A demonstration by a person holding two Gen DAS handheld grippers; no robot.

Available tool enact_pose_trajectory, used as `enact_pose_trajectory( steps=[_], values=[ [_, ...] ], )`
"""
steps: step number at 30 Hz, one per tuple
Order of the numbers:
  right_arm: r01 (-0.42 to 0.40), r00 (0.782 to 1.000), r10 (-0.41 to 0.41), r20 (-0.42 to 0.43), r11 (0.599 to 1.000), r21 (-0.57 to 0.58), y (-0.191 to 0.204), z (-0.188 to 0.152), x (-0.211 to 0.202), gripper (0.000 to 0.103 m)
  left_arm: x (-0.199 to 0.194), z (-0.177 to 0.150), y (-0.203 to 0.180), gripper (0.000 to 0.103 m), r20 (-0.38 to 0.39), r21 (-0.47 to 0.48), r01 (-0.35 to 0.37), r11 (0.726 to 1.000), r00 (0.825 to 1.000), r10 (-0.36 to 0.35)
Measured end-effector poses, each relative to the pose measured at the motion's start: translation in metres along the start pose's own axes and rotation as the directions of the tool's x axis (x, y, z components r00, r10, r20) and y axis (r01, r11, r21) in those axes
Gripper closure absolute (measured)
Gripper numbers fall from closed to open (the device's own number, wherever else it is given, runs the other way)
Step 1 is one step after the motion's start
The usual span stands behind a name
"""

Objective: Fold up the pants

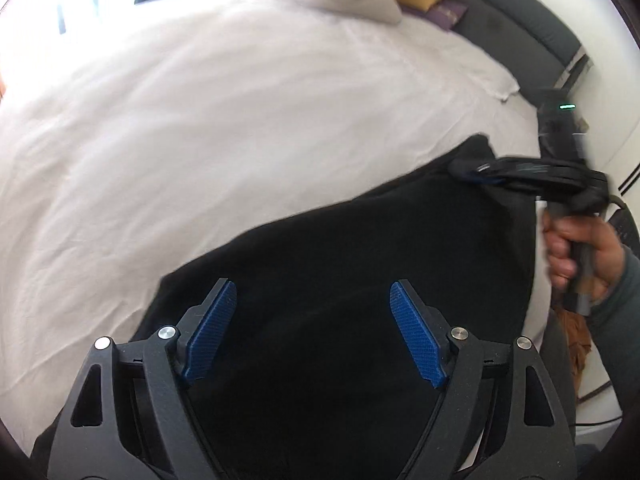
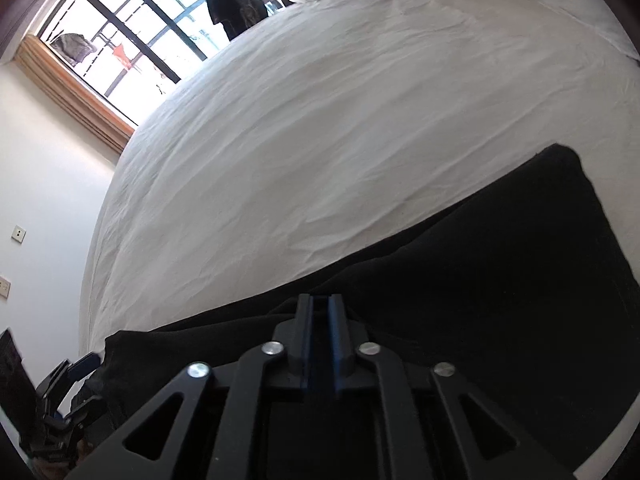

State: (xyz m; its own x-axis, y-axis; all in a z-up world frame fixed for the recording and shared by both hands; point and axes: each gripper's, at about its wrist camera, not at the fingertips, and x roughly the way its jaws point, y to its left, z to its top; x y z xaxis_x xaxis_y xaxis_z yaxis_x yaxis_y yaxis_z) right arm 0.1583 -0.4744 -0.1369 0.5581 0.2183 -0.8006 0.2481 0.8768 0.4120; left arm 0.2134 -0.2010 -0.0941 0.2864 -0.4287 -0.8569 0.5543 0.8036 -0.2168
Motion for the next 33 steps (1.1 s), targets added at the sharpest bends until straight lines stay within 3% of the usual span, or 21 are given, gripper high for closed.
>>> enact_pose_trajectory(
  steps=[1, 3, 6, 9, 11, 15, 17, 18, 20, 21, 23, 26, 27, 28, 30, 33],
  values=[
    [-0.033, 0.999, 0.033, 0.020, 0.999, -0.018, 0.003, -0.005, -0.011, 0.060, 0.014, 0.003, 0.004, 0.028, -0.033, -0.002, -0.022, 1.000, 0.999, 0.022],
    [-0.051, 0.998, 0.052, 0.040, 0.998, -0.038, 0.004, -0.014, -0.024, 0.050, 0.032, 0.004, 0.012, 0.031, -0.058, 0.006, -0.075, 0.997, 0.996, 0.075],
    [-0.033, 0.999, 0.033, 0.029, 0.999, 0.004, -0.011, -0.026, -0.031, 0.050, 0.044, 0.019, 0.016, 0.028, -0.037, 0.021, -0.150, 0.988, 0.988, 0.151],
    [-0.025, 0.999, 0.023, 0.029, 0.998, 0.062, -0.027, -0.029, -0.034, 0.050, 0.047, 0.034, 0.025, 0.028, -0.026, -0.046, -0.211, 0.976, 0.977, 0.210],
    [-0.042, 0.999, 0.042, 0.025, 0.998, 0.038, -0.025, -0.029, -0.038, 0.050, 0.040, 0.038, 0.025, 0.031, -0.009, -0.072, -0.257, 0.964, 0.966, 0.257],
    [-0.178, 0.984, 0.178, 0.004, 0.982, -0.056, -0.002, -0.015, -0.031, 0.050, 0.008, 0.021, -0.008, 0.031, 0.069, -0.009, -0.220, 0.975, 0.973, 0.220],
    [-0.236, 0.971, 0.231, -0.064, 0.968, -0.081, 0.008, -0.007, -0.011, 0.051, 0.007, 0.005, -0.032, 0.031, 0.069, 0.056, -0.201, 0.978, 0.978, 0.197],
    [-0.238, 0.966, 0.229, -0.119, 0.969, -0.070, 0.007, -0.003, 0.004, 0.052, 0.015, 0.000, -0.040, 0.031, 0.051, 0.065, -0.194, 0.979, 0.980, 0.191],
    [-0.180, 0.971, 0.172, -0.165, 0.983, -0.036, -0.006, 0.007, 0.032, 0.079, 0.030, -0.010, -0.039, 0.031, 0.017, 0.042, -0.197, 0.979, 0.980, 0.197],
    [-0.176, 0.974, 0.175, -0.147, 0.984, 0.002, -0.017, 0.015, 0.036, 0.103, 0.035, -0.014, -0.036, 0.031, 0.019, 0.025, -0.198, 0.980, 0.980, 0.198],
    [-0.165, 0.980, 0.178, -0.086, 0.977, 0.138, -0.049, 0.035, 0.039, 0.103, 0.043, -0.006, -0.034, 0.029, 0.021, -0.003, -0.195, 0.981, 0.981, 0.195],
    [-0.003, 1.000, -0.003, 0.030, 0.979, 0.203, -0.079, 0.053, 0.023, 0.103, 0.041, 0.000, -0.038, 0.029, 0.026, 0.004, -0.203, 0.979, 0.979, 0.203],
    [0.019, 0.999, -0.029, 0.044, 0.976, 0.217, -0.083, 0.056, 0.015, 0.098, 0.041, 0.002, -0.038, 0.029, 0.037, -0.004, -0.202, 0.979, 0.979, 0.202],
    [0.025, 0.998, -0.038, 0.059, 0.976, 0.217, -0.082, 0.057, 0.006, 0.080, 0.039, 0.002, -0.036, 0.029, 0.046, -0.019, -0.208, 0.978, 0.977, 0.209],
    [-0.023, 0.997, 0.011, 0.082, 0.989, 0.147, -0.065, 0.051, -0.013, 0.061, 0.039, 0.000, -0.036, 0.029, 0.056, -0.043, -0.197, 0.980, 0.978, 0.199],
    [-0.143, 0.989, 0.143, -0.033, 0.990, -0.010, -0.027, 0.027, -0.020, 0.061, 0.039, -0.002, -0.037, 0.029, 0.059, -0.028, -0.213, 0.977, 0.975, 0.214]
  ],
)
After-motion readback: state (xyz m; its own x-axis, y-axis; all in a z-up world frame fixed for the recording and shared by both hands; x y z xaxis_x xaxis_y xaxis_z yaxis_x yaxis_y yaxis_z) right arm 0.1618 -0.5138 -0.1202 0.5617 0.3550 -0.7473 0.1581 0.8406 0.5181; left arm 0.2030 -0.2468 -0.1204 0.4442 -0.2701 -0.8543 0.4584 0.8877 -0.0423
